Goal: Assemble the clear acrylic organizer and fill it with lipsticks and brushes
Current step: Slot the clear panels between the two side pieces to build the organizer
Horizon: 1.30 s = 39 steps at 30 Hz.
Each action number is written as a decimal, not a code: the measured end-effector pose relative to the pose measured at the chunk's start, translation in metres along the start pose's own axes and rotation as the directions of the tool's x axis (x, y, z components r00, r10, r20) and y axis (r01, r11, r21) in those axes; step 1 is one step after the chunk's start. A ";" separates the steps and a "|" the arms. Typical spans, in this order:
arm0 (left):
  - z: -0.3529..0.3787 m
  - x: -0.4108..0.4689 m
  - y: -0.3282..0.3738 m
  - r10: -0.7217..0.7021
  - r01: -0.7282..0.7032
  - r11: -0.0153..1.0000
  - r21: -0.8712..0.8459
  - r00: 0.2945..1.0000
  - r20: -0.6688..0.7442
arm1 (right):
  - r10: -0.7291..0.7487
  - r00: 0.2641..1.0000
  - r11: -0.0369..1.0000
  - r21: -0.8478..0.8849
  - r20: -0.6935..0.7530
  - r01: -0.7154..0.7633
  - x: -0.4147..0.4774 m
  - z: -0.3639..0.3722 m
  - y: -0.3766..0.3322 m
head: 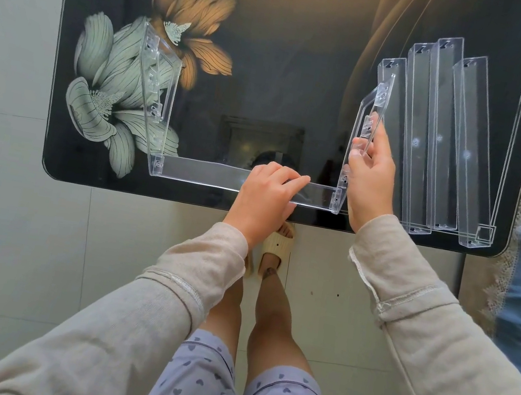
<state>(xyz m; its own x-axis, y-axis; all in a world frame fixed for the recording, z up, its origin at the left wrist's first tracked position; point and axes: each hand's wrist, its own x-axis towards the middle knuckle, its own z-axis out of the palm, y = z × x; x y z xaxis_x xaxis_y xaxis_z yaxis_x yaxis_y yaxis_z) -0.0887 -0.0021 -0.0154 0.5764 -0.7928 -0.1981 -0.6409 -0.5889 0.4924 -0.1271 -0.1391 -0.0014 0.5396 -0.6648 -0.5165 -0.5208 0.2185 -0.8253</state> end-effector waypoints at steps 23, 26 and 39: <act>0.009 0.005 -0.004 -0.049 0.052 0.998 -0.043 0.997 0.054 | 0.033 0.998 0.998 0.056 0.048 -0.036 0.003 -0.004 0.005; 0.009 0.007 -0.001 -0.031 0.033 0.999 -0.031 0.998 0.054 | 0.044 0.998 0.997 0.063 0.039 -0.046 0.003 -0.008 0.004; 0.015 0.014 0.011 0.032 -0.033 0.999 0.013 0.998 0.058 | -0.120 0.948 0.894 -0.447 -0.296 -0.026 0.007 -0.060 0.010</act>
<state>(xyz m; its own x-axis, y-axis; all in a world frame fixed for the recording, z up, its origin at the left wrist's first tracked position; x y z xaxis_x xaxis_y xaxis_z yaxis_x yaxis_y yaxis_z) -0.0953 -0.0218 -0.0259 0.5254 -0.8189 -0.2311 -0.6660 -0.5648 0.4873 -0.1682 -0.1849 0.0005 0.3786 -0.8675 -0.3226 -0.7755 -0.1071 -0.6222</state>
